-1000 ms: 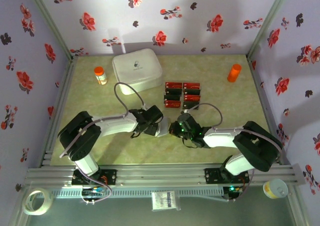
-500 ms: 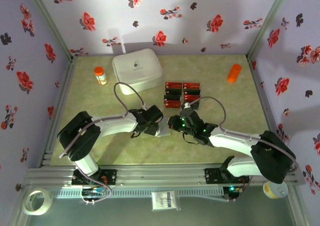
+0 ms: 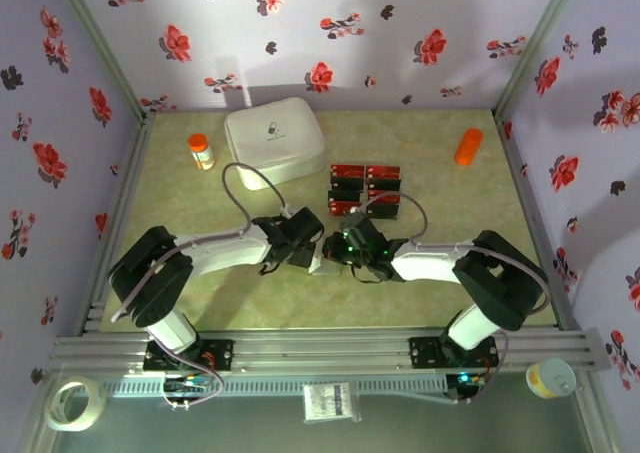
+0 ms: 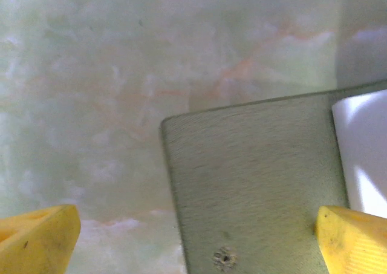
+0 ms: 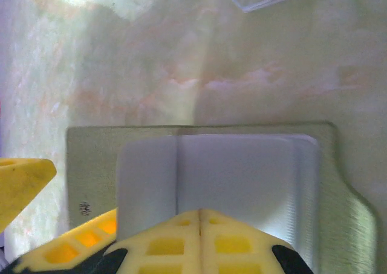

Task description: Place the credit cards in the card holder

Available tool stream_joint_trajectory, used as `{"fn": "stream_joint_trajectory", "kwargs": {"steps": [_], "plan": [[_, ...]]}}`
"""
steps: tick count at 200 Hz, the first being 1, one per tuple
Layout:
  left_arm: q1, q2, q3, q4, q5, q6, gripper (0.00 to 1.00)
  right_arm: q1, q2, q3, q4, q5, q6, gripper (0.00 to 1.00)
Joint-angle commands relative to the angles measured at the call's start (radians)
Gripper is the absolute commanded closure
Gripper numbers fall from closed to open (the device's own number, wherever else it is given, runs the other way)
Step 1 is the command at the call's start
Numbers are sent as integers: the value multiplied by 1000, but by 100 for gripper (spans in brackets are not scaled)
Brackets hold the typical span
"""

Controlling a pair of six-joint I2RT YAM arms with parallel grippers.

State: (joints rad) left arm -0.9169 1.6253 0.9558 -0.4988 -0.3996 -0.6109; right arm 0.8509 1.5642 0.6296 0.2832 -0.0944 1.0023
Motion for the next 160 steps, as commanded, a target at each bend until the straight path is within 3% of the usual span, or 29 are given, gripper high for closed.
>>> {"fn": "stream_joint_trajectory", "kwargs": {"steps": [1,68,160], "plan": [[54,-85,-31,17,-1,8,0,14,21,46,49,-28,-3,100],[190,-193,-98,89,120,-32,0,59,133,114,91,-61,14,100],[195,-160,-72,86,171,-6,0,70,215,88,170,-83,56,100]]}}
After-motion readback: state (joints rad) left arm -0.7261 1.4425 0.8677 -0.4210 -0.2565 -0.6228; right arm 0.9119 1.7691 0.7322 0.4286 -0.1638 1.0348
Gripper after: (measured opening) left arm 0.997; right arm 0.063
